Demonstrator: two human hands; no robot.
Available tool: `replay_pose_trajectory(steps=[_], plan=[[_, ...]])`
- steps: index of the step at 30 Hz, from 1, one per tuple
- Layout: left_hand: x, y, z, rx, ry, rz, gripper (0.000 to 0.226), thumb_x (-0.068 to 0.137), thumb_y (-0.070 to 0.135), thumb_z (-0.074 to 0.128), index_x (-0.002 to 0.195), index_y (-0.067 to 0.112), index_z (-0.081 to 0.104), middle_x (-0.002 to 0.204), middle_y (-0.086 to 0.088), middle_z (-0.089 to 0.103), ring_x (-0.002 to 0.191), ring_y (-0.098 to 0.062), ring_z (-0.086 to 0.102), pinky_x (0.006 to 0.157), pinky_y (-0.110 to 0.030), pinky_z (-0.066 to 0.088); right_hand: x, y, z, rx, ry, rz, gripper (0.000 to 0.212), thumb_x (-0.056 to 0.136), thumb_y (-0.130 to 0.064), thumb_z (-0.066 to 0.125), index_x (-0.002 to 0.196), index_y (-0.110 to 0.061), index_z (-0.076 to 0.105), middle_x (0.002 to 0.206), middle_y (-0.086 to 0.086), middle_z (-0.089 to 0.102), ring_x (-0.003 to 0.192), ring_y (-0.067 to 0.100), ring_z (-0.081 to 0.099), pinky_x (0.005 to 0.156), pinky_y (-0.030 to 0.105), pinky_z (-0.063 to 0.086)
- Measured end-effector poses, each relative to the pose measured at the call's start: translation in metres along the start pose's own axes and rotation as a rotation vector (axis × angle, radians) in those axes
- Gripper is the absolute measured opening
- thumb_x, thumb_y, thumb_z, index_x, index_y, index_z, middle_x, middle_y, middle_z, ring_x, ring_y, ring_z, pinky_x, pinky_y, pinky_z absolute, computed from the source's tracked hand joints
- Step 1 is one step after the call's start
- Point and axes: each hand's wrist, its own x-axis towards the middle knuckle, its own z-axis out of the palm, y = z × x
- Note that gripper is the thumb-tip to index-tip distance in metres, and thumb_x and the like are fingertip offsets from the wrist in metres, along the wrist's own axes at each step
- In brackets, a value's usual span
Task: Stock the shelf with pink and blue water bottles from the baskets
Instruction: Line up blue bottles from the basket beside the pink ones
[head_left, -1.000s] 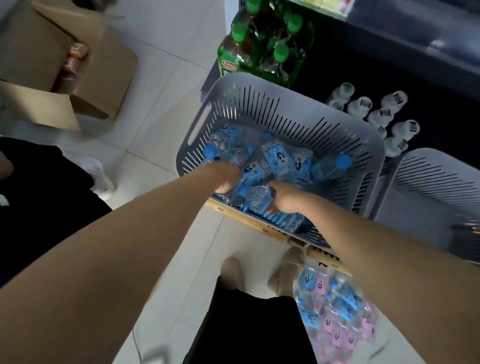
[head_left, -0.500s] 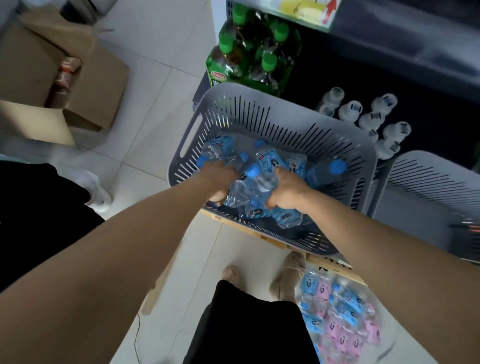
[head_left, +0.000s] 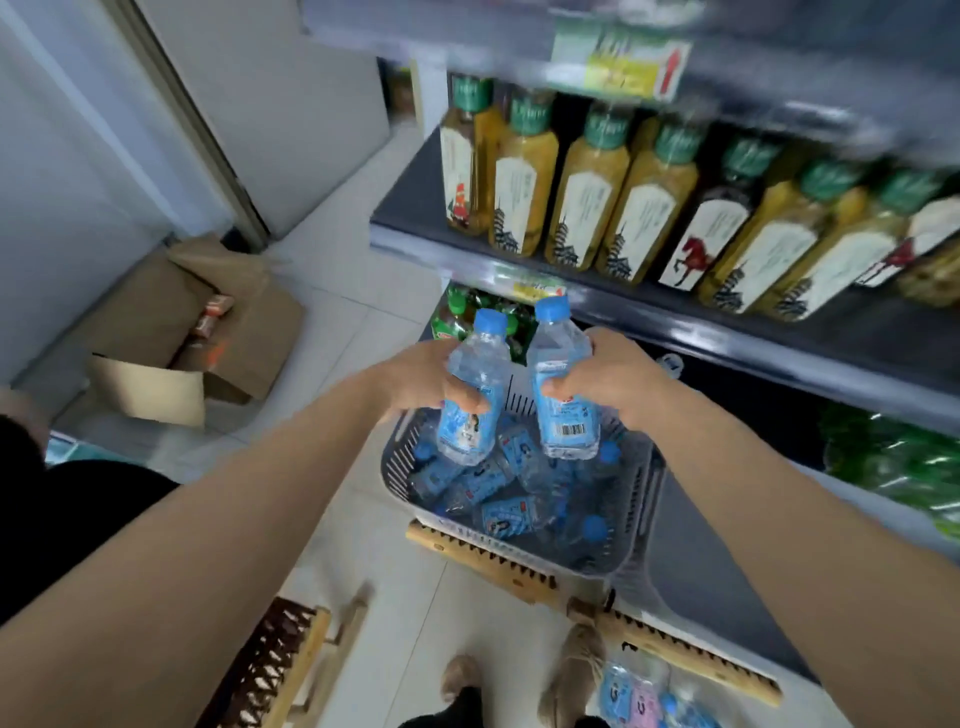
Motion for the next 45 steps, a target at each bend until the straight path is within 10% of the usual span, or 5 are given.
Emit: replay_pose_trajectory(steps=[11,20,26,30,45], plan=[[-0.119,0.159,-0.04,-0.101,0.053,0.399,0.03,0.078,0.0,0.07,0.097,0.022,0.063,0.083,0.011,0.072,0.069,0.001,0.067,0.057,-0.013,0.049,-0.12,-0.097,-0.107,0.24,0.153,-0.28,0.029,0.073,-0.002,0.077,0.085,-0.02,0.058,0.092,-0.001,0.068,0.084,0.016,0.064,0.079,0.032,0.05],[-0.145,0.286,-0.008,-0.106,0.132,0.652,0.043,0.073,0.009,0.077,0.113,0.018,0.061,0.105,0.001,0.072,0.097,-0.016,0.066,0.085,-0.032,0.05,-0.185,-0.113,-0.209,0.355,0.447,-0.452,0.045,0.073,-0.002,0.077,0.112,-0.012,0.057,0.098,-0.002,0.067,0.085,0.01,0.063,0.064,0.024,0.048],[-0.118,0.367,0.035,-0.157,0.174,0.751,0.042,0.073,0.005,0.076,0.111,0.011,0.061,0.107,-0.003,0.07,0.095,-0.018,0.066,0.078,-0.028,0.052,-0.191,-0.095,-0.285,0.426,0.577,-0.52,0.049,0.078,0.003,0.07,0.12,-0.012,0.052,0.104,-0.003,0.063,0.084,0.008,0.059,0.064,0.021,0.044],[-0.083,0.397,0.059,-0.165,0.247,0.734,0.047,0.07,0.007,0.08,0.113,0.009,0.06,0.105,-0.002,0.069,0.087,-0.013,0.065,0.065,-0.02,0.047,-0.172,-0.075,-0.324,0.379,0.577,-0.518,0.055,0.079,0.007,0.068,0.126,-0.013,0.048,0.111,-0.001,0.061,0.101,0.018,0.058,0.089,0.034,0.046],[-0.004,0.434,0.091,-0.144,0.42,0.66,0.061,0.069,0.007,0.082,0.121,0.006,0.05,0.109,-0.005,0.064,0.093,-0.016,0.06,0.08,-0.025,0.045,-0.076,-0.039,-0.396,0.366,0.373,-0.478,0.07,0.083,0.003,0.065,0.142,-0.019,0.034,0.12,-0.002,0.057,0.114,0.018,0.054,0.092,0.034,0.044]])
